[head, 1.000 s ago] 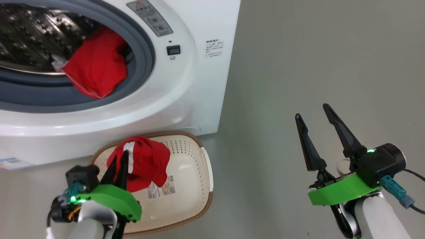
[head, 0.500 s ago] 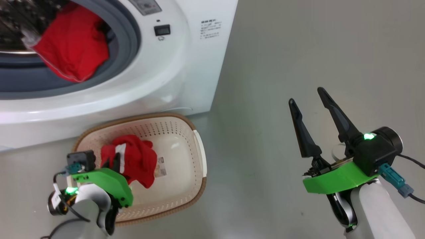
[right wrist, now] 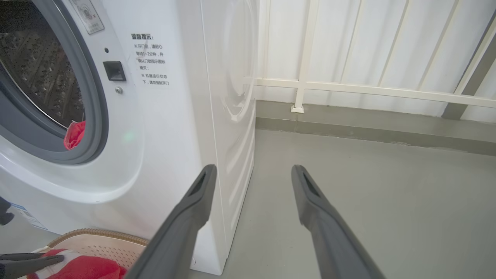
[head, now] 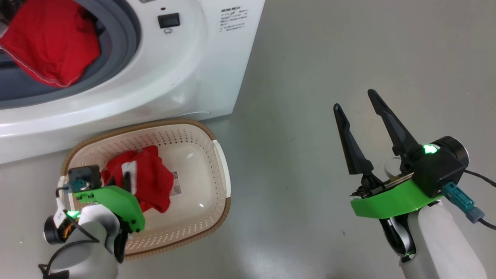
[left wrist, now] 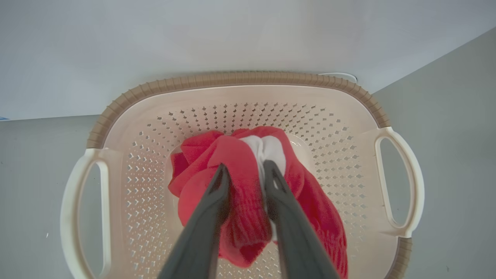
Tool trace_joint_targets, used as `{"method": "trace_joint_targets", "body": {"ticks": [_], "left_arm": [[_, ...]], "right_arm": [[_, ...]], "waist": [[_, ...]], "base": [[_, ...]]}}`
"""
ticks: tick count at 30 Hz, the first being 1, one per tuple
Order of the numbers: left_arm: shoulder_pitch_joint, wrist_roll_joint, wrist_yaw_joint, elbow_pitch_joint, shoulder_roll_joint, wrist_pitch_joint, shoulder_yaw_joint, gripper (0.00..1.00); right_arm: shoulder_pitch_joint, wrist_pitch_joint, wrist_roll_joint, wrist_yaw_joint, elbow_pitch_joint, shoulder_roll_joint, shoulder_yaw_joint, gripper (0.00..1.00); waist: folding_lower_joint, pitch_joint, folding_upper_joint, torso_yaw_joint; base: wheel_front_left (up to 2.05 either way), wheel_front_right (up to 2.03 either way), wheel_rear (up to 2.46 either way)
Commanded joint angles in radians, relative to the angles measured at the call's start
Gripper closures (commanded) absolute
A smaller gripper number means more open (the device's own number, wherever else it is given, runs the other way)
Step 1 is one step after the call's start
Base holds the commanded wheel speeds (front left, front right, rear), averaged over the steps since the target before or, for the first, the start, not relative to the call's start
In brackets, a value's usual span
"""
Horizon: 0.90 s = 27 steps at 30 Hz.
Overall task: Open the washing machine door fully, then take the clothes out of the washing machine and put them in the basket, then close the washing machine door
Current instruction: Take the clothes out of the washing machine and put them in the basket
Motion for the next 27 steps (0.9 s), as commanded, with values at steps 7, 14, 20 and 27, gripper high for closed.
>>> {"method": "trace_joint_targets", "body": {"ticks": [7, 14, 20, 27], "left_arm": [[0.004, 0.009, -0.019, 0.003, 0.031, -0.062, 0.008, 0.00], [0.047, 0.025, -0.011, -0.117, 0.043, -0.079, 0.026, 0.00], [0.128, 0.050, -0.002, -0.279, 0.052, -0.079, 0.077, 0.00], [0.255, 0.106, 0.011, -0.490, 0.050, -0.079, 0.170, 0.00]], "right_arm": [[0.004, -0.006, 0.010, 0.006, -0.016, 0.002, -0.001, 0.00], [0.012, -0.006, 0.009, 0.006, -0.009, 0.002, -0.011, 0.00], [0.022, -0.006, 0.002, 0.006, -0.003, 0.002, -0.014, 0.00], [0.046, -0.006, -0.005, 0.006, 0.015, 0.002, -0.019, 0.00]], "waist": [[0.0000, -0.032, -0.0001, 0.019], [0.0000, -0.093, -0.0001, 0.055], [0.0000, -0.139, -0.0001, 0.079], [0.0000, -0.229, -0.0001, 0.096]], "base": [[0.00, 0.00, 0.00], [0.00, 0.00, 0.00], [0.00, 0.00, 0.00], [0.00, 0.00, 0.00]]}}
